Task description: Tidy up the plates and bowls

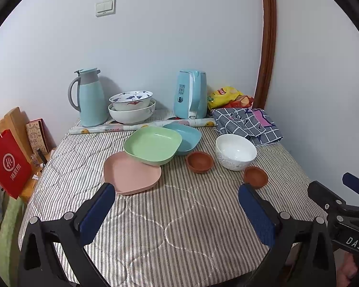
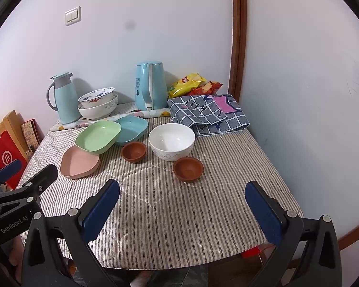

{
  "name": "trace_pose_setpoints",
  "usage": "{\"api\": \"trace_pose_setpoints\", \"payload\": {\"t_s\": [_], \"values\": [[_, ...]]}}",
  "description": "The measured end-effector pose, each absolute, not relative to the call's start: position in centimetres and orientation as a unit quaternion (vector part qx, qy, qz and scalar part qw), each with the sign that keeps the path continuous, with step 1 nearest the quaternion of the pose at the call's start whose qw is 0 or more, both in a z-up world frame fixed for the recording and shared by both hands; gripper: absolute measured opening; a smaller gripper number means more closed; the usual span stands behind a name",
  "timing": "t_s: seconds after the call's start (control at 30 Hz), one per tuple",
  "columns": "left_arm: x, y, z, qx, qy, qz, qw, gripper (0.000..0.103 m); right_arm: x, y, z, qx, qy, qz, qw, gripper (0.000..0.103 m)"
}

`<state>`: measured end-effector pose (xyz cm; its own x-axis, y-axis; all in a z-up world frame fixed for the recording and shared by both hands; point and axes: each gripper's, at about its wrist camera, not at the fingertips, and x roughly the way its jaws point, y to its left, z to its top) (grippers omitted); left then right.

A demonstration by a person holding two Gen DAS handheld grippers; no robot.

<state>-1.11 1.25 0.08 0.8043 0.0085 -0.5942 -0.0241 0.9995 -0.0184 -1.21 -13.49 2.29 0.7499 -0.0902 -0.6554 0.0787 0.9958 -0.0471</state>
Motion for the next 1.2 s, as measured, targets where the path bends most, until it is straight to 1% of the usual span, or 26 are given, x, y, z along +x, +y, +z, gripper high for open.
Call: {"api": "trace_pose_setpoints", "payload": {"t_s": [1.2], "values": [[-1.5, 1.64, -0.06, -0.016, 0.311, 0.011, 0.95, 0.103, -1.44, -13.29, 2.36, -0.008, 0.349, -0.044, 0.936, 0.103]]}}
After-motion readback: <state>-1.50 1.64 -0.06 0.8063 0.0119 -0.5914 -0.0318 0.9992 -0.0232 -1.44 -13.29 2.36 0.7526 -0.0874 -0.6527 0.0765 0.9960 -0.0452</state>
